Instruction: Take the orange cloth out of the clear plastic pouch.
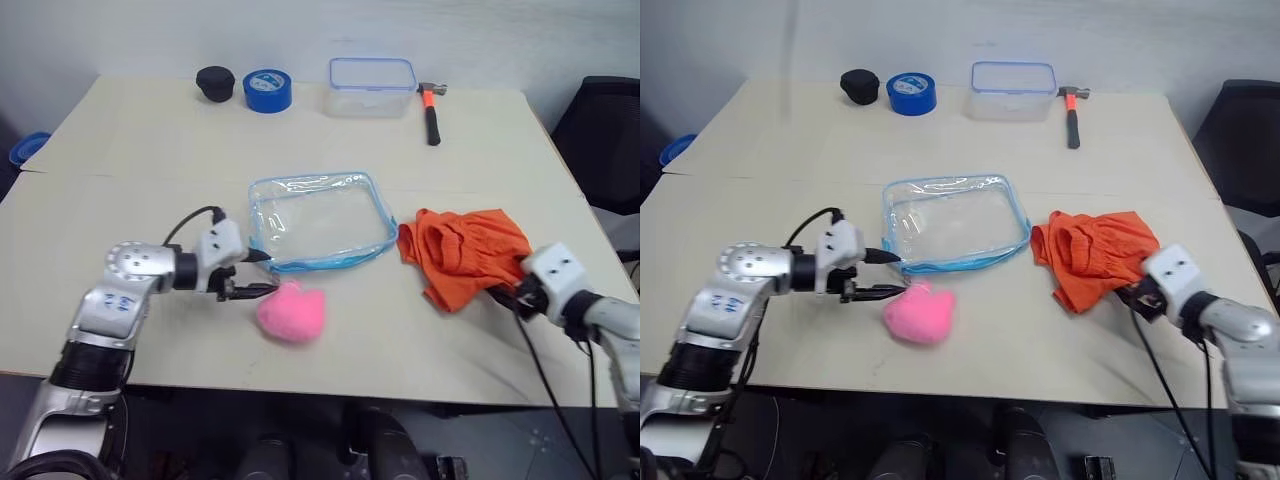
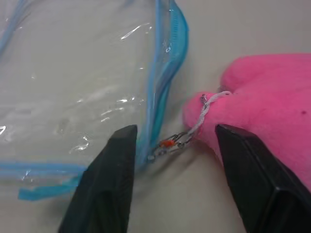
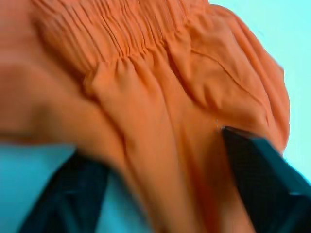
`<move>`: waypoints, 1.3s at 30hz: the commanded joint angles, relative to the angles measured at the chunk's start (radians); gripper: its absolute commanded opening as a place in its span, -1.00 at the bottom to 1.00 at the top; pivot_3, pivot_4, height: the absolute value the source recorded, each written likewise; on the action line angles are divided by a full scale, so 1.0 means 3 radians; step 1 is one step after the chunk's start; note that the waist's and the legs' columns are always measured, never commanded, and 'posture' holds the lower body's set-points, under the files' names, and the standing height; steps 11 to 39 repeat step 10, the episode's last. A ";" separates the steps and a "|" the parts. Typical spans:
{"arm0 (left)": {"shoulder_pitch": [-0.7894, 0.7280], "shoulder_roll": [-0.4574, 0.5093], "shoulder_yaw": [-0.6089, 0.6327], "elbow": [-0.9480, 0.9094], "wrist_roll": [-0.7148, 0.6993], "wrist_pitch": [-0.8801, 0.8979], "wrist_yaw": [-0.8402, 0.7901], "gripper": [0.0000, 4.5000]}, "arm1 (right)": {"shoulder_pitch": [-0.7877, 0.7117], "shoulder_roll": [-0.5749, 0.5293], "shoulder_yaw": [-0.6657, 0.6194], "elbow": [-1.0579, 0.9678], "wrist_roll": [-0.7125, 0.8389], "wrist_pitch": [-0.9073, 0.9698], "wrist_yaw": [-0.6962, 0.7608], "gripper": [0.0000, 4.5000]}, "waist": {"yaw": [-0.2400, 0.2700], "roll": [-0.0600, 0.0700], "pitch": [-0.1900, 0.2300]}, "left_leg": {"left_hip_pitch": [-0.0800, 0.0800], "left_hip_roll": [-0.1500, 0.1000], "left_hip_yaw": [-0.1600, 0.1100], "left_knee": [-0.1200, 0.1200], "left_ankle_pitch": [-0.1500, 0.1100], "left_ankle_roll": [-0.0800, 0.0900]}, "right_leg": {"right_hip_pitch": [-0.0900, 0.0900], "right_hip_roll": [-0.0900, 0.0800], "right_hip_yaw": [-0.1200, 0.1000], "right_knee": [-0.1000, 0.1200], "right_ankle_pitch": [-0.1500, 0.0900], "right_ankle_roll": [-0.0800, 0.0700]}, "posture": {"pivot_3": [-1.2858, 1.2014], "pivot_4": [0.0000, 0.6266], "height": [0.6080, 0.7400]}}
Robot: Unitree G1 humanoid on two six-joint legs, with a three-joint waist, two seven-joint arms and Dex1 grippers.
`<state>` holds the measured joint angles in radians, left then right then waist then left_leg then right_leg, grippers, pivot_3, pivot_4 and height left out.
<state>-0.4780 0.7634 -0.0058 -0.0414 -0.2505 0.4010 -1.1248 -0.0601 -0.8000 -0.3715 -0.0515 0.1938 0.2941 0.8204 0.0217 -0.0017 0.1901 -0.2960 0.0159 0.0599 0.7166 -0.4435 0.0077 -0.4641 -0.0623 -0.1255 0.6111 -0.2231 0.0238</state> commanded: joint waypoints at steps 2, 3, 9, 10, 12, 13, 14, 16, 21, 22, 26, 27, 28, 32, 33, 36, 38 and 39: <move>0.0081 0.0434 0.0552 -0.0024 -0.0393 0.0094 -0.0310 0.89 | 0.0430 -0.0308 -0.0886 -0.0348 0.0684 0.0206 0.0619 1.00 | -0.0002 0.0004 0.0002 | 0.0001 0.0000 0.0000 -0.0001 -0.0001 0.0000 | 0.0001 0.0001 0.0000 -0.0001 0.0000 0.0000 | 0.03 -0.52 1.00; 0.0107 0.0501 0.0612 -0.0004 -0.0437 0.0075 -0.0366 0.89 | 0.0527 -0.0355 -0.0982 -0.0345 0.0747 0.0254 0.0704 1.00 | 0.0000 0.0004 0.0002 | 0.0003 0.0000 0.0000 -0.0003 -0.0001 0.0000 | 0.0003 0.0001 0.0000 -0.0002 0.0000 0.0000 | 0.03 -0.52 1.00; 0.0426 0.1021 0.1081 0.0517 -0.0521 -0.0145 -0.0747 0.89 | 0.1169 -0.0602 -0.1625 -0.0173 0.1091 0.0646 0.1298 1.00 | -0.0005 0.0007 0.0004 | 0.0003 0.0001 0.0003 -0.0009 -0.0005 0.0004 | 0.0001 0.0004 0.0001 -0.0007 -0.0001 -0.0001 | 0.03 -0.52 1.00; 0.0469 0.1056 0.1119 0.0611 -0.0508 -0.0205 -0.0755 0.89 | 0.1219 -0.0606 -0.1654 -0.0171 0.1113 0.0690 0.1314 1.00 | -0.0005 0.0007 0.0004 | 0.0005 0.0001 0.0005 -0.0008 -0.0006 0.0005 | 0.0002 0.0004 0.0002 -0.0006 0.0000 -0.0001 | 0.03 -0.52 1.00; 0.0469 0.1056 0.1119 0.0611 -0.0508 -0.0205 -0.0755 0.89 | 0.1219 -0.0606 -0.1654 -0.0171 0.1113 0.0690 0.1314 1.00 | -0.0005 0.0007 0.0004 | 0.0005 0.0001 0.0005 -0.0008 -0.0006 0.0005 | 0.0002 0.0004 0.0002 -0.0006 0.0000 -0.0001 | 0.03 -0.52 1.00; 0.0469 0.1056 0.1119 0.0611 -0.0508 -0.0205 -0.0755 0.89 | 0.1219 -0.0606 -0.1654 -0.0171 0.1113 0.0690 0.1314 1.00 | -0.0005 0.0007 0.0004 | 0.0005 0.0001 0.0005 -0.0008 -0.0006 0.0005 | 0.0002 0.0004 0.0002 -0.0006 0.0000 -0.0001 | 0.03 -0.52 1.00; 0.0469 0.1056 0.1119 0.0611 -0.0508 -0.0205 -0.0755 0.89 | 0.1219 -0.0606 -0.1654 -0.0171 0.1113 0.0690 0.1314 1.00 | -0.0005 0.0007 0.0004 | 0.0005 0.0001 0.0005 -0.0008 -0.0006 0.0005 | 0.0002 0.0004 0.0002 -0.0006 0.0000 -0.0001 | 0.03 -0.52 1.00; 0.0469 0.1056 0.1119 0.0611 -0.0508 -0.0205 -0.0755 0.89 | 0.1219 -0.0606 -0.1654 -0.0171 0.1113 0.0690 0.1314 1.00 | -0.0005 0.0007 0.0004 | 0.0005 0.0001 0.0005 -0.0008 -0.0006 0.0005 | 0.0002 0.0004 0.0002 -0.0006 0.0000 -0.0001 | 0.03 -0.52 1.00; 0.0469 0.1056 0.1119 0.0611 -0.0508 -0.0205 -0.0755 0.89 | 0.1219 -0.0606 -0.1654 -0.0171 0.1113 0.0690 0.1314 1.00 | -0.0005 0.0007 0.0004 | 0.0005 0.0001 0.0005 -0.0008 -0.0006 0.0005 | 0.0002 0.0004 0.0002 -0.0006 0.0000 -0.0001 | 0.03 -0.52 1.00; 0.0469 0.1056 0.1119 0.0611 -0.0508 -0.0205 -0.0755 0.89 | 0.1219 -0.0606 -0.1654 -0.0171 0.1113 0.0690 0.1314 1.00 | -0.0005 0.0007 0.0004 | 0.0005 0.0001 0.0005 -0.0008 -0.0006 0.0005 | 0.0002 0.0004 0.0002 -0.0006 0.0000 -0.0001 | 0.03 -0.52 1.00; 0.0469 0.1056 0.1119 0.0611 -0.0508 -0.0205 -0.0755 0.89 | 0.1219 -0.0606 -0.1654 -0.0171 0.1113 0.0690 0.1314 1.00 | -0.0005 0.0007 0.0004 | 0.0005 0.0001 0.0005 -0.0008 -0.0006 0.0005 | 0.0002 0.0004 0.0002 -0.0006 0.0000 -0.0001 | 0.03 -0.52 1.00; 0.0469 0.1056 0.1119 0.0611 -0.0508 -0.0205 -0.0755 0.89 | 0.1219 -0.0606 -0.1654 -0.0171 0.1113 0.0690 0.1314 1.00 | -0.0005 0.0007 0.0004 | 0.0005 0.0001 0.0005 -0.0008 -0.0006 0.0005 | 0.0002 0.0004 0.0002 -0.0006 0.0000 -0.0001 | 0.03 -0.52 1.00; 0.0469 0.1056 0.1119 0.0611 -0.0508 -0.0205 -0.0755 0.89 | 0.1219 -0.0606 -0.1654 -0.0171 0.1113 0.0690 0.1314 1.00 | -0.0005 0.0007 0.0004 | 0.0005 0.0001 0.0005 -0.0008 -0.0006 0.0005 | 0.0002 0.0004 0.0002 -0.0006 0.0000 -0.0001 | 0.03 -0.52 1.00; 0.0469 0.1056 0.1119 0.0611 -0.0508 -0.0205 -0.0755 0.89 | 0.1219 -0.0606 -0.1654 -0.0171 0.1113 0.0690 0.1314 1.00 | -0.0005 0.0007 0.0004 | 0.0005 0.0001 0.0005 -0.0008 -0.0006 0.0005 | 0.0002 0.0004 0.0002 -0.0006 0.0000 -0.0001 | 0.03 -0.52 1.00; 0.0469 0.1056 0.1119 0.0611 -0.0508 -0.0205 -0.0755 0.89 | 0.1219 -0.0606 -0.1654 -0.0171 0.1113 0.0690 0.1314 1.00 | -0.0005 0.0007 0.0004 | 0.0005 0.0001 0.0005 -0.0008 -0.0006 0.0005 | 0.0002 0.0004 0.0002 -0.0006 0.0000 -0.0001 | 0.03 -0.52 1.00; 0.0469 0.1056 0.1119 0.0611 -0.0508 -0.0205 -0.0755 0.89 | 0.1219 -0.0606 -0.1654 -0.0171 0.1113 0.0690 0.1314 1.00 | -0.0005 0.0007 0.0004 | 0.0005 0.0001 0.0005 -0.0008 -0.0006 0.0005 | 0.0002 0.0004 0.0002 -0.0006 0.0000 -0.0001 | 0.03 -0.52 1.00; 0.0469 0.1056 0.1119 0.0611 -0.0508 -0.0205 -0.0755 0.89 | 0.1219 -0.0606 -0.1654 -0.0171 0.1113 0.0690 0.1314 1.00 | -0.0005 0.0007 0.0004 | 0.0005 0.0001 0.0005 -0.0008 -0.0006 0.0005 | 0.0002 0.0004 0.0002 -0.0006 0.0000 -0.0001 | 0.03 -0.52 1.00; 0.0469 0.1056 0.1119 0.0611 -0.0508 -0.0205 -0.0755 0.89 | 0.1219 -0.0606 -0.1654 -0.0171 0.1113 0.0690 0.1314 1.00 | -0.0005 0.0007 0.0004 | 0.0005 0.0001 0.0005 -0.0008 -0.0006 0.0005 | 0.0002 0.0004 0.0002 -0.0006 0.0000 -0.0001 | 0.03 -0.52 1.00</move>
